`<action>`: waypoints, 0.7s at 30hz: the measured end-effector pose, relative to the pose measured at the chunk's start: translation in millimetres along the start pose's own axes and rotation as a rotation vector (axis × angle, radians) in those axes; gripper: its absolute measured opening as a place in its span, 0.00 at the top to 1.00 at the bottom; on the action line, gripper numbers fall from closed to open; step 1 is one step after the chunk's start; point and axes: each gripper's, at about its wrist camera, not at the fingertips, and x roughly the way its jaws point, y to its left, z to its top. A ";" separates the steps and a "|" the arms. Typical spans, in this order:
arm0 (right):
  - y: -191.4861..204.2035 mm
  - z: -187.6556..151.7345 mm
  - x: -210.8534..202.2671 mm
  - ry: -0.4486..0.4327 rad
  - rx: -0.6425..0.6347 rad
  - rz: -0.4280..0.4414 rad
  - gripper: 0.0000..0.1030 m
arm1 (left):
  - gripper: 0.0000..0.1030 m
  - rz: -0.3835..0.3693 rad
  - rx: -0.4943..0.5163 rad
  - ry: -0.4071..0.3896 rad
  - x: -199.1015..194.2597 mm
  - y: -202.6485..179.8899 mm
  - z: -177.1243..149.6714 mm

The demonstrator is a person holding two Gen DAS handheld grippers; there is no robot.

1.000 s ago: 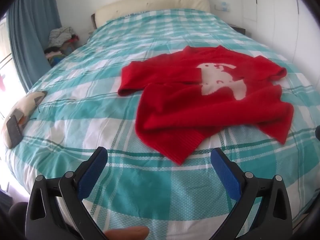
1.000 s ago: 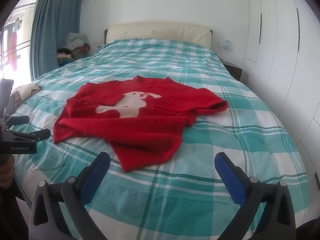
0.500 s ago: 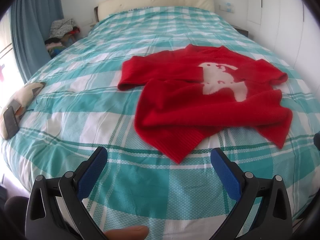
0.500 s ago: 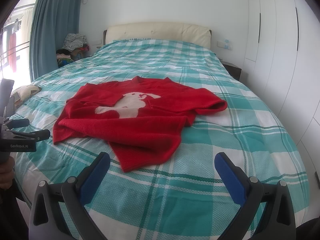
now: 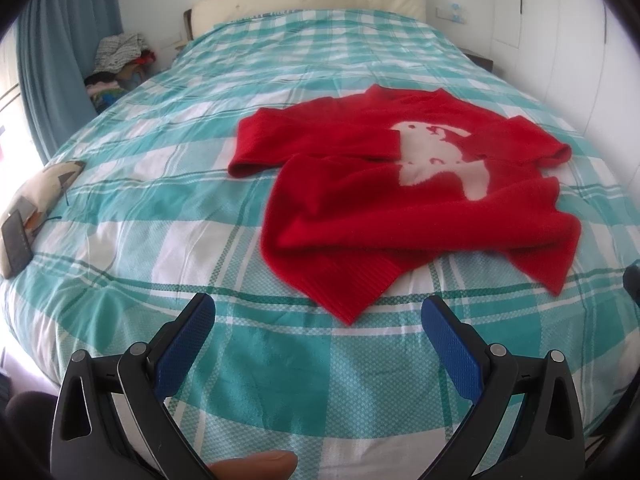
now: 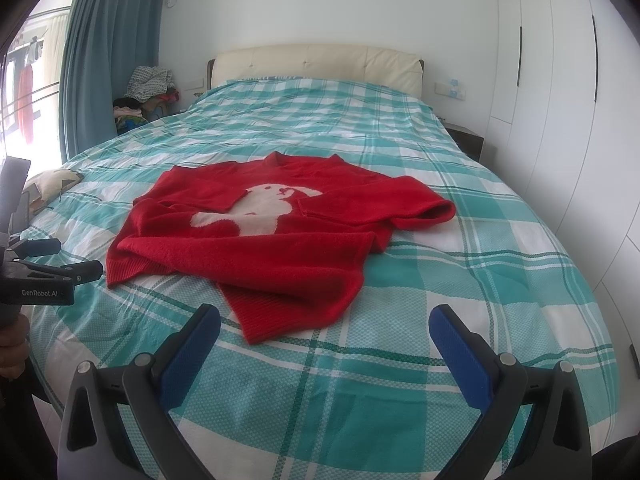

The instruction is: Fold small clothes

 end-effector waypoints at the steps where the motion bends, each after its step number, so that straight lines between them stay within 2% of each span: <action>1: 0.2 0.1 0.0 0.000 0.000 0.000 0.00 | 0.00 -0.005 0.004 0.002 0.3 -0.9 -0.2; 4: 0.2 0.1 -0.4 0.001 -0.001 0.001 0.00 | 0.00 -0.031 0.009 0.008 0.5 -3.3 -0.7; 8: 1.9 0.2 -1.7 -0.001 -0.007 0.001 0.00 | 0.00 -0.014 0.075 -0.028 -4.8 -11.6 -0.9; 11: 1.8 0.2 -1.4 0.000 -0.006 0.001 0.00 | 0.00 -0.034 0.084 -0.053 -9.8 -13.7 0.3; 13: 1.8 0.1 -1.4 0.000 -0.006 0.001 0.00 | 0.00 -0.020 0.098 -0.053 -8.8 -15.5 0.9; 16: 1.8 0.0 -1.4 -0.001 -0.007 0.002 0.00 | 0.00 -0.024 0.098 -0.032 -6.5 -15.0 1.4; 21: 2.2 0.1 -0.9 -0.002 -0.007 0.003 0.00 | 0.00 -0.066 0.037 0.037 3.2 -2.6 2.4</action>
